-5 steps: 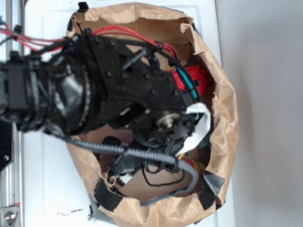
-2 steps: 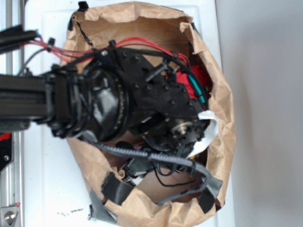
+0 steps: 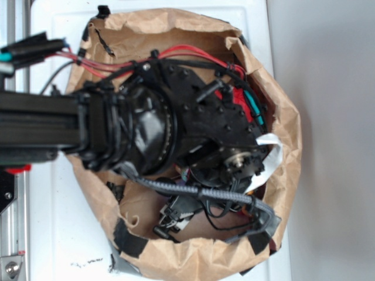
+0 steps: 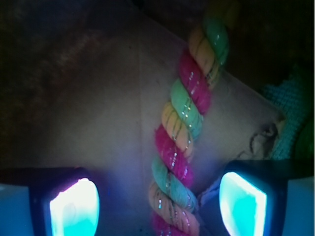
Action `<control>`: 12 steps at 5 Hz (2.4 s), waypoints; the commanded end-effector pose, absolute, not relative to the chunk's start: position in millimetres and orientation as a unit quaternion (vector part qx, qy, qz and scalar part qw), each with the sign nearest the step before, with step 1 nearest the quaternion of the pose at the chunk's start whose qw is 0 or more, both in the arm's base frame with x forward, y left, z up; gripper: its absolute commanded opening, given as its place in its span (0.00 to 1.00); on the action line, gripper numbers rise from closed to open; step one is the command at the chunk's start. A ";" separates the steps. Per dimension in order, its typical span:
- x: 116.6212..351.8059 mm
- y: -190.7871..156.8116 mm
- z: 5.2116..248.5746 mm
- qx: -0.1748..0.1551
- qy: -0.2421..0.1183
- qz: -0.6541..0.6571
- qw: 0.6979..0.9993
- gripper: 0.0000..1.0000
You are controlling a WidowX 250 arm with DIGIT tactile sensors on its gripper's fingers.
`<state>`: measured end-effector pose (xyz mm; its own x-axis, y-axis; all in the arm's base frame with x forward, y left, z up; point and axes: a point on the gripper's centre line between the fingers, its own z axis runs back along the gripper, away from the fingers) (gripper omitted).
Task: Grab the multicolored rope.
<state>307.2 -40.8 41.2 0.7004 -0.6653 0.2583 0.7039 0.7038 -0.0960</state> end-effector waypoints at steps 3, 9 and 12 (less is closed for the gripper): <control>301.0 -71.5 16.8 -0.090 -0.070 -0.406 0.907 1.00; 300.8 -62.8 24.5 -0.094 -0.085 -0.388 0.913 0.00; 271.0 -26.3 112.4 -0.070 -0.141 -0.172 0.972 0.00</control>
